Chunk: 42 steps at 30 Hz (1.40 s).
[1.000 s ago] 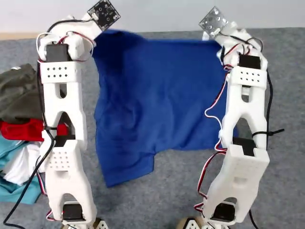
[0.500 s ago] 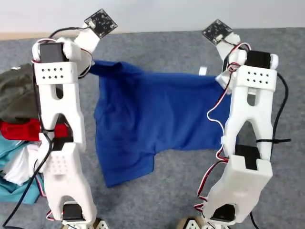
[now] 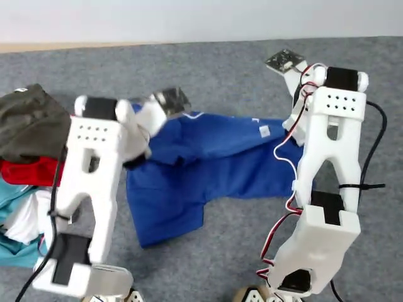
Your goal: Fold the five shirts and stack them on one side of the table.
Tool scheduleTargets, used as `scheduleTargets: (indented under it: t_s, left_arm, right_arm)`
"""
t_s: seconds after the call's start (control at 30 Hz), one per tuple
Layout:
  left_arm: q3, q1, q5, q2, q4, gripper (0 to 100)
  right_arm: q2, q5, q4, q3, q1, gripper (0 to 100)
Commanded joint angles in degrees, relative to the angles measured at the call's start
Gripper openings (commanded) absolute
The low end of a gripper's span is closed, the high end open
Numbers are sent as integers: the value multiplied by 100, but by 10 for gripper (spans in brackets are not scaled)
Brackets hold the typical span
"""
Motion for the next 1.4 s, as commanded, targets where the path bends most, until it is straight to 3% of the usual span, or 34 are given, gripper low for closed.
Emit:
scheduleTargets:
  t_s: [0.0,0.57,0.77,1.0,1.37]
  left_arm:
    - [708,97,-88,-686,158,5]
    - [3037,132,-607,-1732,167,5]
    - [3134,220,-607,-1732,167,5]
    - [3442,1090,-580,-1732,158,5]
    - [3380,1090,-536,-1741,158,50]
  right_arm:
    - [-391,-26,242,290,92,9]
    - [-708,1398,171,914,470,9]
    - [-664,1433,-171,308,435,9]
    - [-664,1442,-286,255,391,9]
    - [-708,1442,-119,255,400,13]
